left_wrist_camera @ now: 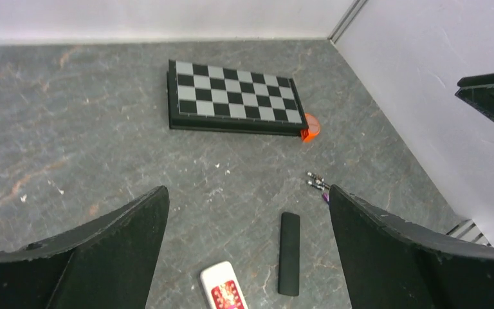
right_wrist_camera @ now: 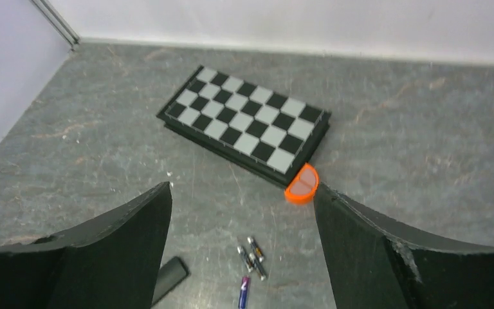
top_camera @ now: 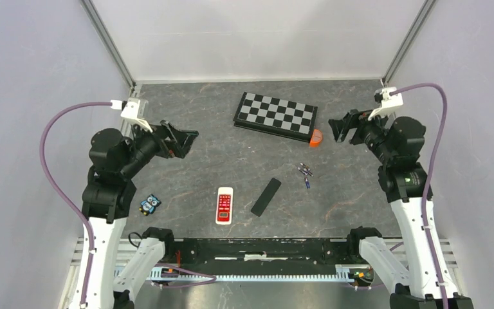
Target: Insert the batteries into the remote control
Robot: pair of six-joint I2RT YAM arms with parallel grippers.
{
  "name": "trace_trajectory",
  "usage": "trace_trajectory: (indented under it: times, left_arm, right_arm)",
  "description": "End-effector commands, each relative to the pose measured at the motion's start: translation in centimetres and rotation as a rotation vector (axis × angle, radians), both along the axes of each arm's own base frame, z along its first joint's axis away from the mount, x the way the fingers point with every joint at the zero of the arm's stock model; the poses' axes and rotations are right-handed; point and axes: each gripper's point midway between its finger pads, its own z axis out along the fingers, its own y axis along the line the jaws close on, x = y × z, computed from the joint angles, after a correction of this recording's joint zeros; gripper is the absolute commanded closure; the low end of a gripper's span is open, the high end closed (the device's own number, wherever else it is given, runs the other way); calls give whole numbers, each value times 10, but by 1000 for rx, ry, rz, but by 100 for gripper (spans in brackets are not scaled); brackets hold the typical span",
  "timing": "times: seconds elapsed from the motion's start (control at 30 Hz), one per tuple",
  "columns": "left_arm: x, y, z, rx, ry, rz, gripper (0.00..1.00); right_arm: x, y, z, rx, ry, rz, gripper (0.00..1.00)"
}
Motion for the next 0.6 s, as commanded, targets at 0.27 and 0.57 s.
trace_trajectory:
  times: [0.27,0.57]
  left_arm:
    - [26,17,-58,1,204,146,0]
    - [38,-30,-75,-153,231,-66,0]
  right_arm:
    - [-1,-9,-115,23,188,-71,2]
    - [-11,8,-172,117,312,-11,2]
